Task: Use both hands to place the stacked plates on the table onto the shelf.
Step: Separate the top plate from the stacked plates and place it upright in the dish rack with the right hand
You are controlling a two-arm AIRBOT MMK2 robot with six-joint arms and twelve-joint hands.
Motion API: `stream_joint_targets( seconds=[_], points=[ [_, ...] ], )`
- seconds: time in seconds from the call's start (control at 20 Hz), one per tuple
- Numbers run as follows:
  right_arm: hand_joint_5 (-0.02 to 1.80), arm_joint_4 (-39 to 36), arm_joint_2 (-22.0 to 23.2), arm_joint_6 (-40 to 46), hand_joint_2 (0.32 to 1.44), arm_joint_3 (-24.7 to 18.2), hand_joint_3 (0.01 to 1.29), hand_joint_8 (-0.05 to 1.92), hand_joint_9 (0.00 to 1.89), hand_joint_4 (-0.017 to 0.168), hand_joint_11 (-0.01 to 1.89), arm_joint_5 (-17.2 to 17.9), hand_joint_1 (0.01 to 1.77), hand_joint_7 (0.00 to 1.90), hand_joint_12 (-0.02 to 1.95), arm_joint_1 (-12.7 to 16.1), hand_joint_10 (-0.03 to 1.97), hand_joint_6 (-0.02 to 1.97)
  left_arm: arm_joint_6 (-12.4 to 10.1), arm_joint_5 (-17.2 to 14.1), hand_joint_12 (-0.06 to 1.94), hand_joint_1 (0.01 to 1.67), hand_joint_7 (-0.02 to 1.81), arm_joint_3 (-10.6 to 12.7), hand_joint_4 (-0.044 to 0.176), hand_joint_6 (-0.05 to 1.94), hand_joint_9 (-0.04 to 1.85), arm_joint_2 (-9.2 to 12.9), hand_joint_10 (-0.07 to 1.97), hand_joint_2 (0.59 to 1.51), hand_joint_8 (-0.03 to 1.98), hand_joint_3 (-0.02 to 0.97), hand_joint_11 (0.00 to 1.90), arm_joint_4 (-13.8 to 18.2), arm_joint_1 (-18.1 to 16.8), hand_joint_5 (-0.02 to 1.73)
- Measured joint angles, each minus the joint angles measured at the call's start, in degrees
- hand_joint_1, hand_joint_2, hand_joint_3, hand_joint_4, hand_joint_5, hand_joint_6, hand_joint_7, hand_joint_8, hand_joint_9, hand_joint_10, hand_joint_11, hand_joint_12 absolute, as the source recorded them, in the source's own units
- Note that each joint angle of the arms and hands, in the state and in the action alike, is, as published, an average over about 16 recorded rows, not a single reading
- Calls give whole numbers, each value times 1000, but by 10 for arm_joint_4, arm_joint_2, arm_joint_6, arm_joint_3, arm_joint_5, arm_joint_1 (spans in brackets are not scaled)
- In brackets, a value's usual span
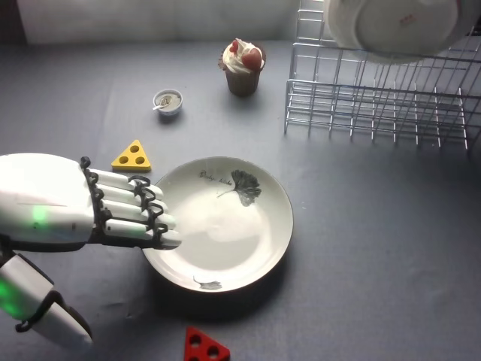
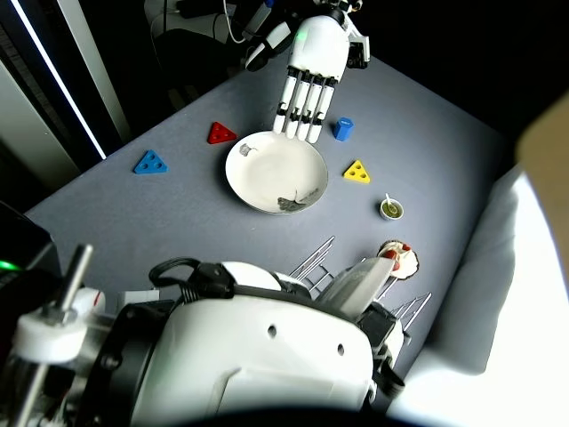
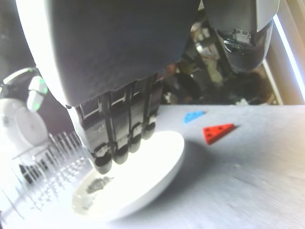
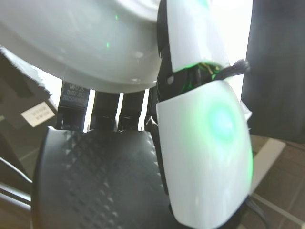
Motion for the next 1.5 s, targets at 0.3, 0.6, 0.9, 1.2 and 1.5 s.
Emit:
stream_joint_targets(
  seconds=[0.3, 0.6, 0.9, 1.2, 1.5],
  points=[
    [842, -1, -8, 7, 962, 11, 12, 684, 1078, -8, 971, -2, 1486, 1026, 1389, -11, 773, 1062, 0, 5, 32, 108, 117, 4, 3, 11, 116, -11, 4, 950, 12, 3, 112, 4, 6, 77],
    [839, -5, -16, 16, 962, 20, 12, 665, 1082, -8, 955, -1, 1486, 1034, 1400, -21, 758, 1061, 0, 10, 28, 111, 118, 10, 2, 11, 113, -18, 4, 944, 11, 3, 120, 5, 7, 75],
    [846, -9, -23, 22, 962, 28, 12, 633, 1095, -8, 953, 3, 1487, 1047, 1396, -31, 724, 1043, 0, 12, 27, 116, 125, 16, 2, 12, 119, -21, 3, 944, 11, 3, 126, 4, 9, 82],
    [867, -10, -31, 25, 962, 37, 13, 629, 1104, -8, 982, 8, 1483, 1054, 1246, -42, 710, 986, 0, 12, 28, 122, 135, 18, 2, 12, 126, -23, 4, 941, 11, 4, 126, 1, 9, 97],
    [894, -10, -38, 31, 961, 49, 13, 659, 1099, -8, 1004, 12, 1472, 1036, 1208, -54, 746, 921, 0, 11, 27, 122, 140, 19, 2, 12, 130, -23, 5, 944, 11, 3, 122, -2, 10, 101]
  ],
)
